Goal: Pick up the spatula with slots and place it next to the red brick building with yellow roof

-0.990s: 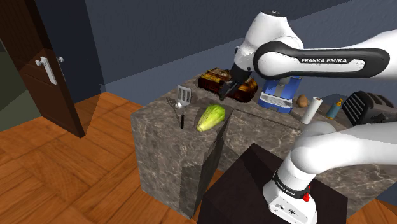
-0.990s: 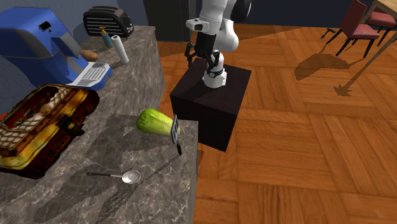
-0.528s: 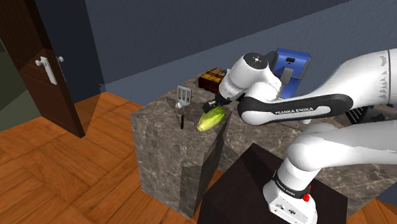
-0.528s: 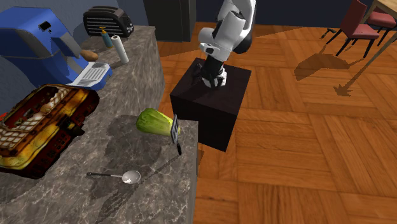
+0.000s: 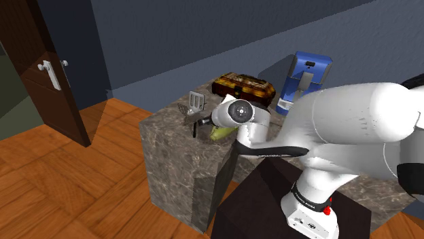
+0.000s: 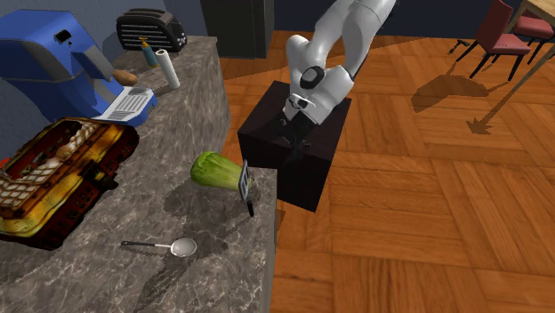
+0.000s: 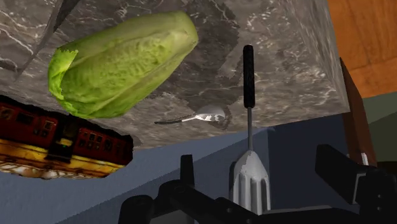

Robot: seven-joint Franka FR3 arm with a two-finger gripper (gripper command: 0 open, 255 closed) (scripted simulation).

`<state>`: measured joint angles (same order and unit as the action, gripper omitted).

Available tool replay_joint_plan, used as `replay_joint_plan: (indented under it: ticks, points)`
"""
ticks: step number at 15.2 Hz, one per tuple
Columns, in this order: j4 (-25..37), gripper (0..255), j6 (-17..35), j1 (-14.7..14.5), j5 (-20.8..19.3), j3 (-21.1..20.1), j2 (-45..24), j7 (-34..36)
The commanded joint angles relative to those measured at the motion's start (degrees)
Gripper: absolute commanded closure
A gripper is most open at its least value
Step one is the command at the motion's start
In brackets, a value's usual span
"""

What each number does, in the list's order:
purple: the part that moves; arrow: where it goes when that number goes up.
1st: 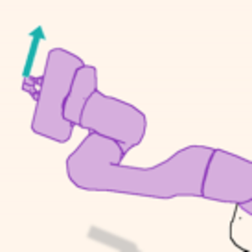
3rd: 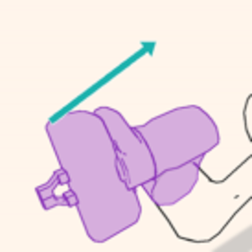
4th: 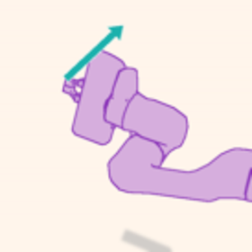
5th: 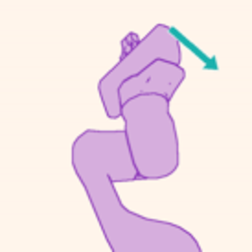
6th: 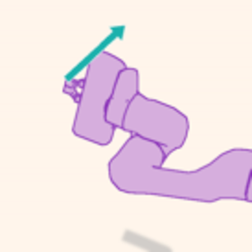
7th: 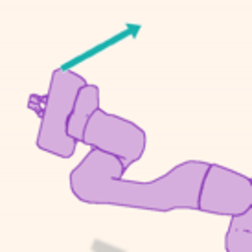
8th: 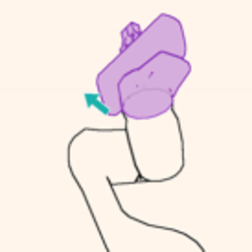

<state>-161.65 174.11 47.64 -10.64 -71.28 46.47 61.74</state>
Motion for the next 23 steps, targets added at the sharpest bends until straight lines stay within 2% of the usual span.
replay_joint_plan:
  ticks: [1,3,5,9,17,23]
  points:
    - [3.18,0,4.35,11.31,1.01,-12.29,4.62,8.17]
    - [7.09,0,5.70,18.48,3.50,-20.12,10.95,14.12]
    - [11.60,0,5.49,23.91,6.19,-25.61,17.68,19.45]
    - [22.06,0,1.37,31.97,11.19,-31.48,31.08,28.73]
    - [26.26,0,4.67,39.52,11.27,-33.00,33.40,29.27]
    - [26.26,0,4.67,39.52,11.27,-33.00,33.40,29.27]
